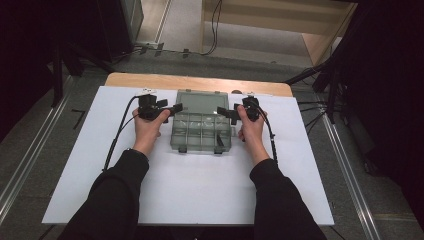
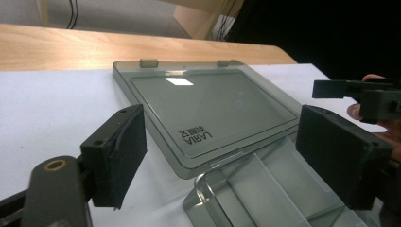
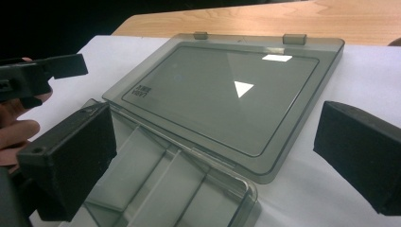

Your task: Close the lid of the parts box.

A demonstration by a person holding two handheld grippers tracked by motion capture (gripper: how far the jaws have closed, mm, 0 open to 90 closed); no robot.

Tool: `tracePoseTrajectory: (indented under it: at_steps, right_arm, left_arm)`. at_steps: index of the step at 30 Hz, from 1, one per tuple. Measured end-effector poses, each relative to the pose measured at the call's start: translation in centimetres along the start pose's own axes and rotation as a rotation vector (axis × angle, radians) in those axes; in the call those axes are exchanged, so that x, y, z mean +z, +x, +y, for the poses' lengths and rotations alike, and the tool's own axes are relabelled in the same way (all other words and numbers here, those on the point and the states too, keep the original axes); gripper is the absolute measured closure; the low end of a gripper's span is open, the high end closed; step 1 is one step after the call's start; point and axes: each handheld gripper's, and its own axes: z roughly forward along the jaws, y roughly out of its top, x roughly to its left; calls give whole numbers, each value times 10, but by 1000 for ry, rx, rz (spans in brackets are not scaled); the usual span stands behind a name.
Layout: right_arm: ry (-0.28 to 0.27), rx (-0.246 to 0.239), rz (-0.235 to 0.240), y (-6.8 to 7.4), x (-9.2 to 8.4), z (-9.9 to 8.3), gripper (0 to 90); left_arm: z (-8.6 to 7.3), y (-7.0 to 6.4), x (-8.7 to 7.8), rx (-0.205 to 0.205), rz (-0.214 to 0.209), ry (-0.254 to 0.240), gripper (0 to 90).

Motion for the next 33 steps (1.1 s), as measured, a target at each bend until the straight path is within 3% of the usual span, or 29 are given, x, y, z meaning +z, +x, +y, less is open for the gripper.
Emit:
tracePoseTrajectory:
  at_steps: [3,5,13,17,20,24,33]
  right_arm:
    - [6,15,10,-3,3,1,0]
    - [7,28,2,-4,6,1,60]
    - [51,79,-9,-12,17,1,127]
    - [80,78,-33,-12,24,1,152]
    - [90,89,-49,-13,26,1,162]
    - [90,97,-47,-16,28,0,183]
    - [93,124,-46,-20,30,-1,208]
  left_arm:
    - [-1,1,6,-16,14,15,205]
    - [-2,2,10,-26,20,24,220]
    - [-5,4,21,-68,23,39,289]
    - [-7,3,27,-71,26,63,302]
    - [-6,0,31,-74,52,76,302]
    - [-6,2,35,-87,64,110,306]
    - [-6,1,38,-98,79,110,307]
